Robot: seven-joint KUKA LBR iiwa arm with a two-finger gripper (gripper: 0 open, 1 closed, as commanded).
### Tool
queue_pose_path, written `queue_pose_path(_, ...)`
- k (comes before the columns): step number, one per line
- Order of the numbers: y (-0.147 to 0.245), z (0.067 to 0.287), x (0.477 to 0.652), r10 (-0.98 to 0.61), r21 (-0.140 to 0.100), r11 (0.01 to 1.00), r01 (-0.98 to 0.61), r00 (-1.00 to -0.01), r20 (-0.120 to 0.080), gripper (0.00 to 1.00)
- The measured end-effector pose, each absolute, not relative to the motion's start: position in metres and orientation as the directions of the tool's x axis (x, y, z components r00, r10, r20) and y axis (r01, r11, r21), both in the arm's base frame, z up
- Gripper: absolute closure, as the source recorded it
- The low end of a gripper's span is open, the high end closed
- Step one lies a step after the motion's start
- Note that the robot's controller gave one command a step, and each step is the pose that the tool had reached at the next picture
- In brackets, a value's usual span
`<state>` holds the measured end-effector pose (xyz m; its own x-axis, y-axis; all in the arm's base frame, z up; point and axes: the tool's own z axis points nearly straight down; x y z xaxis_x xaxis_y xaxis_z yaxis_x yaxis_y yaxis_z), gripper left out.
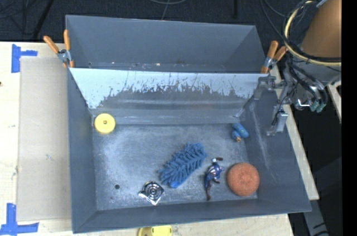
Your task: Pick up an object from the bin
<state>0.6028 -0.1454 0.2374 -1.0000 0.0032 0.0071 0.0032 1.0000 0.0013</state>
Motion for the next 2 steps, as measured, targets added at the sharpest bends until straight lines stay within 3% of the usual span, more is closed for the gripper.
queue_pose_path(1,-0.144,0.243,0.604,0.000,0.000,1.000,0.000,-1.000,-0.001,0.00)
queue_pose_path(2,-0.145,0.194,0.582,-0.101,0.000,0.995,-0.101,-0.995,-0.003,0.00)
